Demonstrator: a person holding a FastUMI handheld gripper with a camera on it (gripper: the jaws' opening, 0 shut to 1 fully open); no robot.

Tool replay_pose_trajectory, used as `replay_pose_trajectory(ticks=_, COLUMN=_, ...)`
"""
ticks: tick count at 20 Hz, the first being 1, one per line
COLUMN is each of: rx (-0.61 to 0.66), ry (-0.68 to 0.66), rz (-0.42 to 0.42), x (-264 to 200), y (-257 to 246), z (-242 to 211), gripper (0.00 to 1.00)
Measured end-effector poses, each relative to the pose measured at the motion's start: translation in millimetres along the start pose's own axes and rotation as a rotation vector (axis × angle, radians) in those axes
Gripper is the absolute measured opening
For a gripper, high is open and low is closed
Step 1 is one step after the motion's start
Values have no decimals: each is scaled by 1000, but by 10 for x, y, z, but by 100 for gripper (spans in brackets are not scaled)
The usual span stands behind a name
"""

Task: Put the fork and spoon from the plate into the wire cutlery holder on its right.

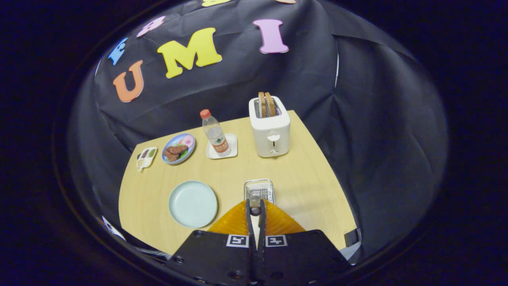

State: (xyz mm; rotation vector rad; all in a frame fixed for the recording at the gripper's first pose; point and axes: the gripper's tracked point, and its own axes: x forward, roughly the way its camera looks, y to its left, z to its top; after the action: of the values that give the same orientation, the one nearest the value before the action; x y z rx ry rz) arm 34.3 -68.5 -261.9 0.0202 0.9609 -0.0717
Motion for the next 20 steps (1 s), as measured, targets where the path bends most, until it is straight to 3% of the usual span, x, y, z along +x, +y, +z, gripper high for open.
replay_pose_trajectory(ticks=6, rx=14, ry=28, rz=-30, x=197, y=81, z=-125, gripper=1)
replay_pose_trajectory(ticks=13, rx=67, ry=-42, rz=-23, x=52, y=78, z=-4, gripper=13)
replay_pose_trajectory(ticks=14, rx=78, ry=-53, rz=-10, x=27, y=112, z=17, gripper=22)
replay_pose_trajectory(ticks=18, rx=70, ry=-74, rz=-17, x=-89, y=171, z=-6, gripper=84)
replay_pose_trajectory(ticks=20, rx=49, ry=-92, rz=-26, x=-120, y=229, z=-27, gripper=91)
